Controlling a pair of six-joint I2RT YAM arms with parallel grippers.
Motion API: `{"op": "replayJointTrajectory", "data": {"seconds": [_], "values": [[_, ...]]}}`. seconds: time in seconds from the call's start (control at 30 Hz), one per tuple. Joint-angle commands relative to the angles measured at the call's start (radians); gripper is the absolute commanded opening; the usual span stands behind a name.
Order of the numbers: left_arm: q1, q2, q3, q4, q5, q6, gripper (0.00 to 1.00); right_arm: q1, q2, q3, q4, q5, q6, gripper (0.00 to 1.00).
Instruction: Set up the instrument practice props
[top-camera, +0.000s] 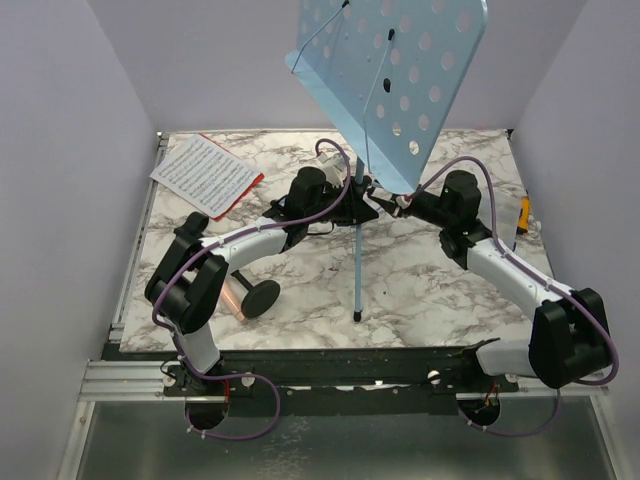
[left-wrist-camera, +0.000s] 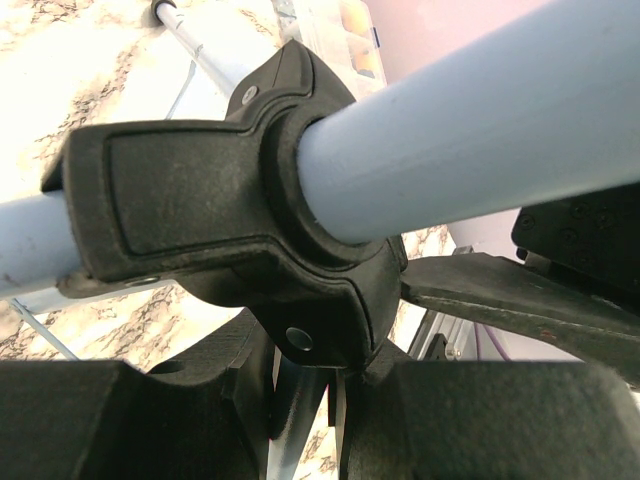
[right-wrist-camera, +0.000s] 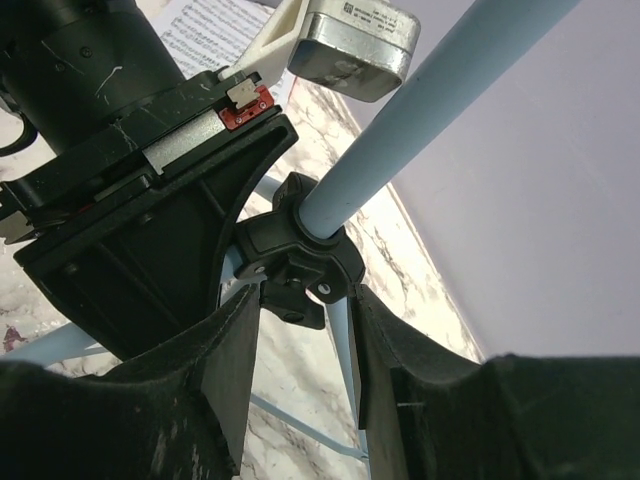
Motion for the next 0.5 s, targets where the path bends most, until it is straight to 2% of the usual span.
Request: {"op": "replayJointTrajectory", "data": {"seconds": [0.0,0.27,0.4,0.47], "values": [[0.008,-0.027,-0.016,-0.083,0.041,-0.103,0.0,-0.001,0.022,0.022,-0.019,-0.028,0.006,0.43],[0.008,-0.022,-0.014,-0.082,0.047,-0.108,0.0,0.0,0.048,0.009,0.028,-0.007,0.066,0.45],[0.008,-0.021,-0.014,-0.081,0.046,-0.108,0.0,0.0,0.074,0.02,0.066,0.024,0.162,0.3],[0.009,-0.019,-0.014,-0.081,0.047,-0.108,0.0,-0.001,0.097,0.045,0.062,0.055,0.25,0.28]]}}
